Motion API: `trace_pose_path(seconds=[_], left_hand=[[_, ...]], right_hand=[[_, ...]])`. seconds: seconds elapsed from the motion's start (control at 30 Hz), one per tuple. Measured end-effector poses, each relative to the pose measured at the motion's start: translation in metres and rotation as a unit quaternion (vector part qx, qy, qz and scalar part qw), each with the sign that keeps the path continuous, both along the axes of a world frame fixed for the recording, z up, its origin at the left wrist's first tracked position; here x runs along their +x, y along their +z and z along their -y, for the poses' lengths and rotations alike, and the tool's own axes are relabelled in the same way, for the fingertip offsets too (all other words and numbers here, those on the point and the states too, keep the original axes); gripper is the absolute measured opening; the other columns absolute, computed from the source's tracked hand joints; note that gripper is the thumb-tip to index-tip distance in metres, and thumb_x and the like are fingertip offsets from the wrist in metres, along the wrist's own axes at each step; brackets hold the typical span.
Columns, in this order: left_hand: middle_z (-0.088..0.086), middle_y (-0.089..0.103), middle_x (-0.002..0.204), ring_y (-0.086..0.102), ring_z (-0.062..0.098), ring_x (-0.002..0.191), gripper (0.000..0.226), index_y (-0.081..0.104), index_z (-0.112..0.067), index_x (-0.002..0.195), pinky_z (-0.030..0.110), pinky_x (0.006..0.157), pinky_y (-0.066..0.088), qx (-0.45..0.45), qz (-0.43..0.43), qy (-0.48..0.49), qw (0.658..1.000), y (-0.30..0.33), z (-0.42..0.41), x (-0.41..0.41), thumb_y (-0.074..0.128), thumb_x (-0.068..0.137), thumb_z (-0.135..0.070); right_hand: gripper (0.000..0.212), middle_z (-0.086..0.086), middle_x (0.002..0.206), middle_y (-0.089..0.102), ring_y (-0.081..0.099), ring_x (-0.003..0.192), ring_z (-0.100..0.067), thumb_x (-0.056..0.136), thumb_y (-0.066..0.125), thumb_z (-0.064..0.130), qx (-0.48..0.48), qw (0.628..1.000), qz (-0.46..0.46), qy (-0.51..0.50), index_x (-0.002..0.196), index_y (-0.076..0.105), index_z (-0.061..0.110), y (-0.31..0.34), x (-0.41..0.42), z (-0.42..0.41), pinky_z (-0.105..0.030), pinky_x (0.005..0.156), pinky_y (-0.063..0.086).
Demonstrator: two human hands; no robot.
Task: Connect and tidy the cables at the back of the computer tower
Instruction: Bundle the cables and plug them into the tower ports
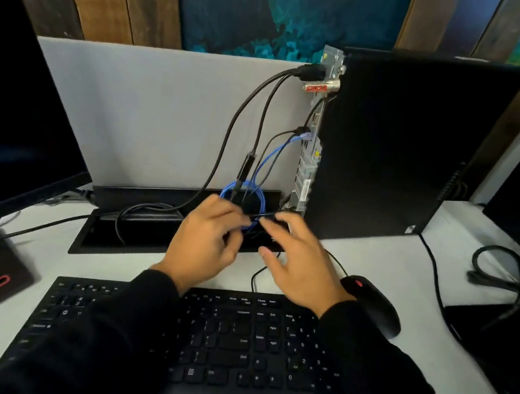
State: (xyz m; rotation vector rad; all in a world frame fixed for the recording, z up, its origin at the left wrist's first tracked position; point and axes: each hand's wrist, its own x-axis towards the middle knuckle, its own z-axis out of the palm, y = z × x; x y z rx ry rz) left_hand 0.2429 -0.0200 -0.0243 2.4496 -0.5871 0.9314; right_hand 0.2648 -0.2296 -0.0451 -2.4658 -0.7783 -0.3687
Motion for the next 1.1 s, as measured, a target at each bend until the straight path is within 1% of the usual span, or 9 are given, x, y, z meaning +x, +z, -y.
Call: trace_pose_path(seconds=[0.1, 0.2, 0.37, 0.53, 0.7, 0.87, 0.97, 1.03, 1.1], left_hand=[[0.0, 0.068, 0.111, 0.067, 0.017, 0.091, 0.027, 0.073, -0.017, 0.117, 0.035, 0.085, 0.057, -0.017, -0.118, 0.07, 0.99, -0.024, -0.008, -0.004, 0.065, 0.093, -0.023], [0.002, 0.069, 0.108, 0.067, 0.022, 0.097, 0.021, 0.075, -0.02, 0.108, 0.034, 0.087, 0.054, 0.0, -0.207, 0.088, 0.974, -0.032, -0.01, -0.005, 0.059, 0.1, -0.031], [0.008, 0.072, 0.118, 0.066, 0.026, 0.11, 0.025, 0.071, -0.012, 0.121, 0.033, 0.096, 0.05, -0.011, -0.219, 0.109, 0.969, -0.029, -0.005, 0.001, 0.059, 0.1, -0.019], [0.013, 0.066, 0.109, 0.063, 0.03, 0.101, 0.015, 0.061, -0.008, 0.108, 0.034, 0.078, 0.045, -0.015, -0.27, 0.167, 0.948, -0.031, 0.021, 0.017, 0.052, 0.102, -0.018], [0.001, 0.054, 0.079, 0.056, 0.023, 0.073, 0.015, 0.052, -0.015, 0.085, 0.03, 0.063, 0.037, -0.008, -0.289, 0.144, 0.946, -0.034, 0.048, 0.034, 0.046, 0.097, -0.007], [0.002, 0.063, 0.094, 0.054, 0.021, 0.083, 0.01, 0.061, -0.02, 0.098, 0.032, 0.073, 0.046, 0.039, -0.343, 0.047, 0.937, -0.038, 0.065, 0.063, 0.051, 0.094, -0.021], [0.0, 0.063, 0.092, 0.048, 0.014, 0.078, 0.013, 0.059, -0.025, 0.091, 0.031, 0.079, 0.041, 0.052, -0.362, 0.017, 0.931, -0.036, 0.065, 0.072, 0.048, 0.096, -0.021], [0.002, 0.064, 0.088, 0.055, 0.023, 0.082, 0.015, 0.057, -0.026, 0.085, 0.033, 0.077, 0.043, 0.058, -0.357, 0.026, 0.932, -0.033, 0.057, 0.068, 0.047, 0.094, -0.019], [0.004, 0.066, 0.083, 0.061, 0.025, 0.078, 0.019, 0.065, -0.021, 0.084, 0.035, 0.071, 0.05, 0.044, -0.309, 0.056, 0.949, -0.032, 0.044, 0.059, 0.047, 0.091, -0.019]], right_hand=[[0.037, 0.003, 0.123, 0.058, 0.061, 0.109, -0.022, 0.107, 0.047, 0.041, -0.09, 0.995, 0.023, -0.026, 0.137, 0.063, 0.028, -0.001, 0.001, -0.014, -0.039, 0.089, 0.053], [0.031, -0.002, 0.106, 0.062, 0.065, 0.093, -0.028, 0.109, 0.043, 0.034, -0.141, 0.984, 0.019, -0.11, 0.113, 0.071, 0.023, 0.007, 0.005, -0.023, -0.036, 0.073, 0.05], [0.022, -0.008, 0.102, 0.069, 0.068, 0.093, -0.03, 0.104, 0.05, 0.021, -0.153, 0.962, -0.052, -0.221, 0.107, 0.071, 0.015, 0.006, 0.017, -0.019, -0.04, 0.077, 0.058], [0.018, -0.007, 0.096, 0.069, 0.068, 0.091, -0.028, 0.101, 0.054, 0.023, -0.116, 0.968, -0.069, -0.211, 0.093, 0.069, 0.018, 0.007, 0.017, -0.029, -0.035, 0.073, 0.056], [0.021, -0.003, 0.114, 0.06, 0.063, 0.1, -0.024, 0.102, 0.055, 0.032, -0.104, 0.977, -0.065, -0.173, 0.107, 0.072, 0.022, -0.005, 0.021, -0.029, -0.033, 0.075, 0.052], [0.023, -0.006, 0.123, 0.059, 0.051, 0.117, -0.026, 0.098, 0.057, 0.016, -0.119, 0.977, -0.058, -0.167, 0.116, 0.072, 0.018, -0.013, 0.028, -0.021, -0.035, 0.086, 0.049], [0.022, -0.006, 0.119, 0.057, 0.053, 0.113, -0.026, 0.099, 0.057, 0.017, -0.102, 0.98, -0.059, -0.161, 0.115, 0.073, 0.018, -0.017, 0.033, -0.016, -0.035, 0.084, 0.05], [0.022, -0.007, 0.117, 0.058, 0.055, 0.109, -0.027, 0.101, 0.056, 0.02, -0.091, 0.982, -0.06, -0.153, 0.115, 0.073, 0.017, -0.019, 0.035, -0.016, -0.037, 0.083, 0.05], [0.021, -0.006, 0.116, 0.059, 0.056, 0.107, -0.026, 0.102, 0.054, 0.022, -0.077, 0.984, -0.055, -0.152, 0.112, 0.073, 0.017, -0.02, 0.035, -0.018, -0.035, 0.082, 0.049]])
